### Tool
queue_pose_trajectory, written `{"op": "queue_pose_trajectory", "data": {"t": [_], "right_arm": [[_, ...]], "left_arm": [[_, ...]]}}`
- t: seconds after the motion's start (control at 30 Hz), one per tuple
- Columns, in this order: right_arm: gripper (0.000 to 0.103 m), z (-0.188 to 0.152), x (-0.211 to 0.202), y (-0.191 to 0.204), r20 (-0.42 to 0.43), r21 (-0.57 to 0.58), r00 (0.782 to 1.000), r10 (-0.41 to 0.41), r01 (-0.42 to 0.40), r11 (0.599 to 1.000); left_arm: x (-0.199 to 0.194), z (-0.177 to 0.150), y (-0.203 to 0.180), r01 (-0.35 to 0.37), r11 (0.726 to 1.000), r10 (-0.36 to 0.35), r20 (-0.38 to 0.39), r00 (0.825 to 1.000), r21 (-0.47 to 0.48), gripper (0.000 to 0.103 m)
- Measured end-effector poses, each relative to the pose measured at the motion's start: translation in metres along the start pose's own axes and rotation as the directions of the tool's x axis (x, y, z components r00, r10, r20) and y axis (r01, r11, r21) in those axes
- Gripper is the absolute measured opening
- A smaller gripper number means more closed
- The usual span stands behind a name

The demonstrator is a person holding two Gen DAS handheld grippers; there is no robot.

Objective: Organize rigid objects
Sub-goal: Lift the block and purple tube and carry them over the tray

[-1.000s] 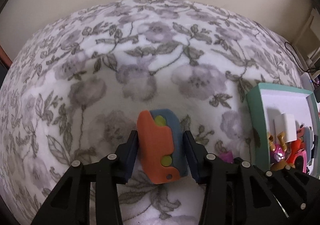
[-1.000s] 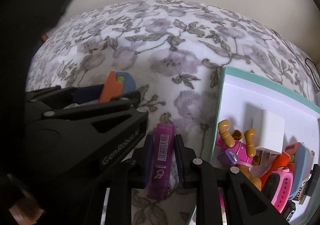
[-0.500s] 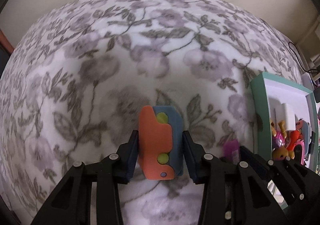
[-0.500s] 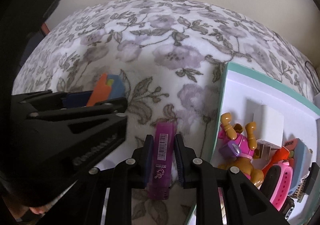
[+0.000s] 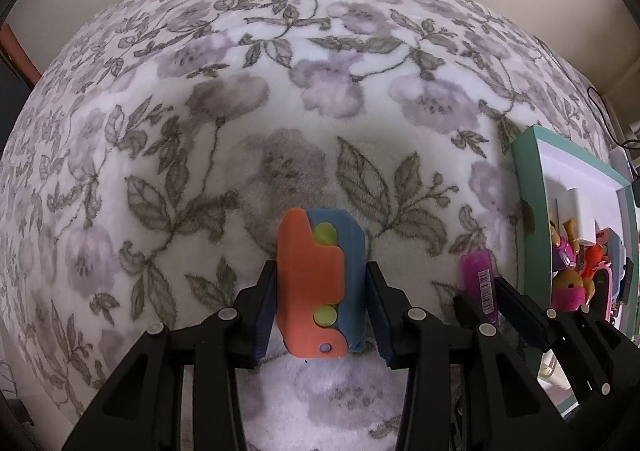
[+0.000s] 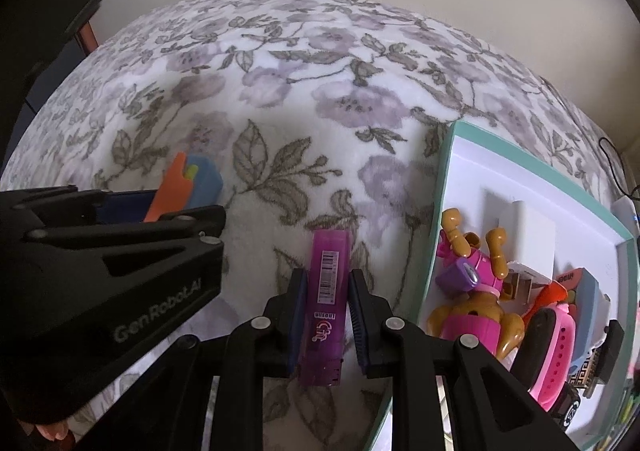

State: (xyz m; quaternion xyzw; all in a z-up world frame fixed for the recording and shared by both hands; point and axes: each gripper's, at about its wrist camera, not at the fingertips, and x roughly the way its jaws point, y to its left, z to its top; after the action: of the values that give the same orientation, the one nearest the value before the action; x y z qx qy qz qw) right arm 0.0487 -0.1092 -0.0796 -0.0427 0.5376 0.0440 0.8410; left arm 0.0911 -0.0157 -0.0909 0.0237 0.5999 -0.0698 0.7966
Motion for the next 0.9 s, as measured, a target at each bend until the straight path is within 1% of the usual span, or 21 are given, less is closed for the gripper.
{"op": "queue_pose_trajectory", "data": {"t": [0.13, 0.23, 0.33, 0.53, 0.6, 0.73, 0.8, 0.9], "right_arm": [[0.022, -0.002, -0.002, -0.003, -0.002, 0.014, 1.0, 0.018, -0.018, 1.0], [0.022, -0.003, -0.005, -0.007, -0.006, 0.038, 0.999, 0.052, -0.052, 0.998], [0.021, -0.002, -0.012, -0.01, 0.012, 0.064, 0.996, 0.083, -0.084, 0.994], [0.021, 0.003, -0.034, -0.017, 0.077, 0.104, 0.99, 0.122, -0.13, 0.986], [0.021, 0.004, -0.04, -0.019, 0.095, 0.117, 0.987, 0.131, -0.141, 0.983], [0.021, 0.006, -0.057, -0.03, 0.143, 0.152, 0.979, 0.143, -0.165, 0.975], [0.021, 0.005, -0.068, -0.04, 0.168, 0.182, 0.975, 0.145, -0.175, 0.967], [0.021, 0.002, -0.077, -0.057, 0.186, 0.222, 0.974, 0.126, -0.167, 0.961]], "left_arm": [[-0.003, -0.008, -0.002, 0.015, 0.999, -0.016, -0.015, 1.0, -0.033, 0.044], [-0.009, -0.007, 0.0, 0.024, 0.998, -0.024, -0.01, 1.0, -0.05, 0.044], [-0.021, -0.003, 0.006, 0.03, 0.998, -0.029, 0.022, 0.999, -0.055, 0.044], [-0.049, -0.001, 0.005, 0.041, 0.998, -0.035, 0.105, 0.994, -0.052, 0.044], [-0.056, 0.006, 0.002, 0.046, 0.998, -0.039, 0.125, 0.991, -0.048, 0.044], [-0.077, 0.013, -0.006, 0.056, 0.998, -0.048, 0.177, 0.983, -0.037, 0.044], [-0.078, 0.02, -0.01, 0.063, 0.998, -0.056, 0.193, 0.98, -0.03, 0.044], [-0.084, 0.02, -0.02, 0.088, 0.996, -0.084, 0.207, 0.975, -0.009, 0.044]]}}
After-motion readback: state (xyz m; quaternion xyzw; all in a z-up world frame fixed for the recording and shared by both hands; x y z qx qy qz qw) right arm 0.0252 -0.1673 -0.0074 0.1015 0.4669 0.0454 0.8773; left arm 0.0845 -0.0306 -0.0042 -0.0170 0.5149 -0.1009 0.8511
